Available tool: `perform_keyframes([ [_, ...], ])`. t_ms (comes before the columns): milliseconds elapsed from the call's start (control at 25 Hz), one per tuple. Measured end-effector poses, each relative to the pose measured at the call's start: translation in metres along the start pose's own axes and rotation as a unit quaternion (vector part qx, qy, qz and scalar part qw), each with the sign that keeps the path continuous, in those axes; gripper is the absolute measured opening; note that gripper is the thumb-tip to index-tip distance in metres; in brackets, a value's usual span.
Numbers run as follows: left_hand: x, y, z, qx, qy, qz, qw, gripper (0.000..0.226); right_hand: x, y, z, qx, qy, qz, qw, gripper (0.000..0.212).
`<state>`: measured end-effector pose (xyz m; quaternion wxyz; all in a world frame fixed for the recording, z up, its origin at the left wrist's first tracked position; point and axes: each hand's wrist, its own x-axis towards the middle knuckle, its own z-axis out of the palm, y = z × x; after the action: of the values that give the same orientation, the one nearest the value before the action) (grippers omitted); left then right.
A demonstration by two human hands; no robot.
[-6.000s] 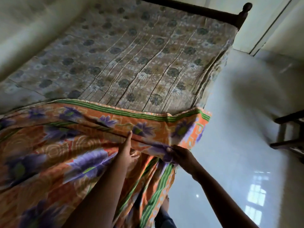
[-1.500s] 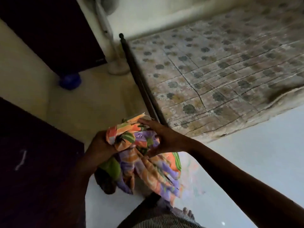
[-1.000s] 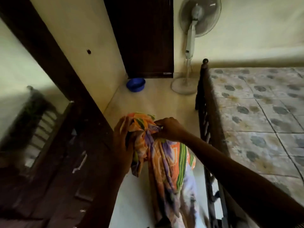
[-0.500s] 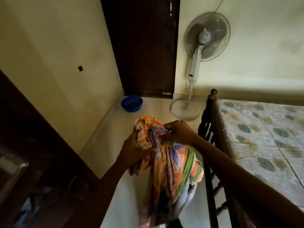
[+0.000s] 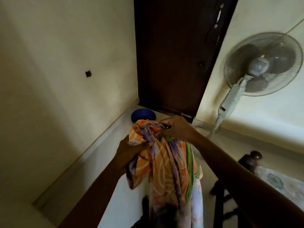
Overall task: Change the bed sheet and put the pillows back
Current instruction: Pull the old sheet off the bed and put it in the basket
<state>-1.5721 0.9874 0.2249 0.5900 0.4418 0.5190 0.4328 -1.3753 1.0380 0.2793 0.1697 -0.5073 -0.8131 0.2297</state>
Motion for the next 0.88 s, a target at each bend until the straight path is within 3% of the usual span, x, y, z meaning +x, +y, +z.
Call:
perform_keyframes([
  [120, 0.099, 0.016, -0.002, -0.045, 0.040, 0.002, 0.998, 0.080, 0.104, 0.042, -0.020, -0.014, -0.012, -0.037, 0.999, 0.030],
  [320, 0.249, 0.069, 0.007, -0.085, 0.081, 0.019, 0.993, 0.049, 0.257, 0.094, -0.074, -0.027, -0.026, -0.050, 0.998, 0.034],
  [520, 0.401, 0.119, 0.030, -0.082, 0.119, 0.041, 0.989, 0.076, 0.388, 0.173, -0.133, 0.019, 0.034, -0.064, 0.997, 0.031],
  [680, 0.513, 0.157, 0.041, -0.103, 0.159, 0.071, 0.979, 0.077, 0.492, 0.225, -0.174, 0.047, 0.039, -0.119, 0.991, 0.031],
  [880, 0.643, 0.200, 0.058, -0.108, 0.285, 0.157, 0.939, 0.061, 0.638, 0.287, -0.210, 0.166, -0.003, -0.152, 0.974, 0.033],
])
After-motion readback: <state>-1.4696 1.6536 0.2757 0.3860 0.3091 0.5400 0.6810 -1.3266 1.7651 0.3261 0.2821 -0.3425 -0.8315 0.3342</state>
